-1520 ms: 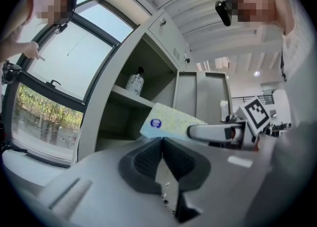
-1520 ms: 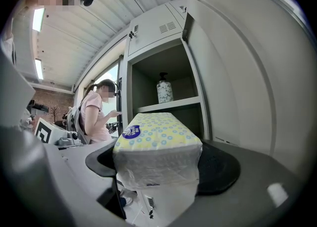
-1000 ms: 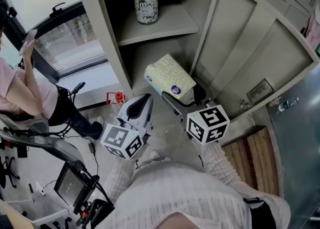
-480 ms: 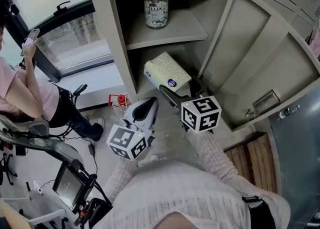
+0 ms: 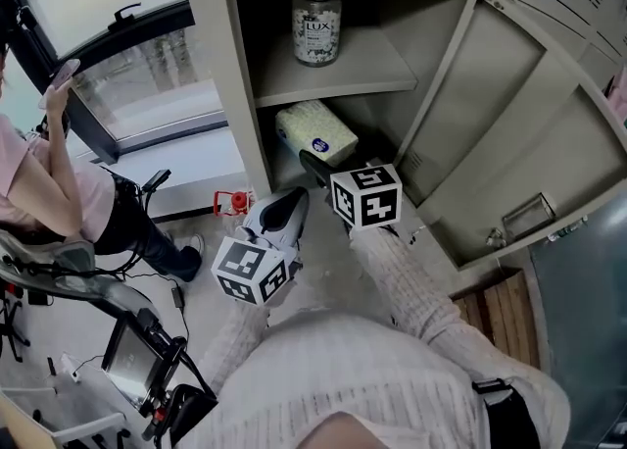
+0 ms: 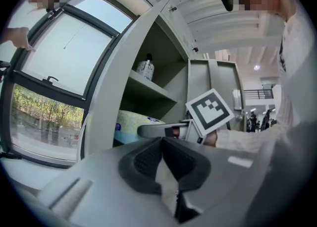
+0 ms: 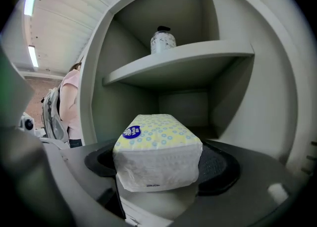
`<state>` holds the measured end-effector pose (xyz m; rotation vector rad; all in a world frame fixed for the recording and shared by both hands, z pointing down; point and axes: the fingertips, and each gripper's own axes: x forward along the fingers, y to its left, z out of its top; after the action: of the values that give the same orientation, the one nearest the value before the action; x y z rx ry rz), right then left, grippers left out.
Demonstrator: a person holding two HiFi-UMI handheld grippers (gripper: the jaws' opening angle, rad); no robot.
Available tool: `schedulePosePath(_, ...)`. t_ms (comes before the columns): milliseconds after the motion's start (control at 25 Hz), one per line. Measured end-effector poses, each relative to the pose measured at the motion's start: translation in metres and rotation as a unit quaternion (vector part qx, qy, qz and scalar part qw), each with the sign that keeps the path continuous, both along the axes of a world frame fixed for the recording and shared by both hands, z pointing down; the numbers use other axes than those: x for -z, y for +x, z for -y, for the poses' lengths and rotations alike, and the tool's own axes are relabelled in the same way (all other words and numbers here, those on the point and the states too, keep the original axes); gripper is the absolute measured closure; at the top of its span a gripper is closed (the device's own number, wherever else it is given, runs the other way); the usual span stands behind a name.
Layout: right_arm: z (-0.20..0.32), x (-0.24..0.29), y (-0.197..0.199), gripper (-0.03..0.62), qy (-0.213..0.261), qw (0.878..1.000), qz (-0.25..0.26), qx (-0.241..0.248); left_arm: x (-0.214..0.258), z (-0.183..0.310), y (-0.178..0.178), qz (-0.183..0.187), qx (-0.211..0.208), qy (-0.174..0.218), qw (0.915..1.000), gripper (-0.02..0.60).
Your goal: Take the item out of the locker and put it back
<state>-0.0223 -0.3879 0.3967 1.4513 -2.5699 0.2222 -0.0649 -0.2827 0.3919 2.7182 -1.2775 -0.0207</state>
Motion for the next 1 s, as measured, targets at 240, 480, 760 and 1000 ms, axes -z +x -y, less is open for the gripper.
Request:
schedulePosePath(240,0.027,-0.005,0.007,0.145,-0.013,1.000,-0.008,-0.017,-0.004,0.008,-0.004,-0.010,0.008,-0.010,0.9999,0.575)
schedulePosePath(480,0.043,-0.008,0.008,0.145,-0.020,0.999,-0.024,-0.026,0.001,0.016,-0.006,-0.017,0.013,-0.008,0.9997,0.575)
schedulePosePath(760,0.069,-0.013,0.002,0.144,-0.037,0.998,-0.040,-0.034,0.003,0.021,-0.003,-0.022,0.006,-0.007,0.9997,0.575)
schedulePosePath(1000,0.082,-0.021,0.002,0.143,-0.050,0.996,-0.045,-0.054,0.004,0.020,-0.010,-0.027,0.014,-0.003,0.9995,0.575)
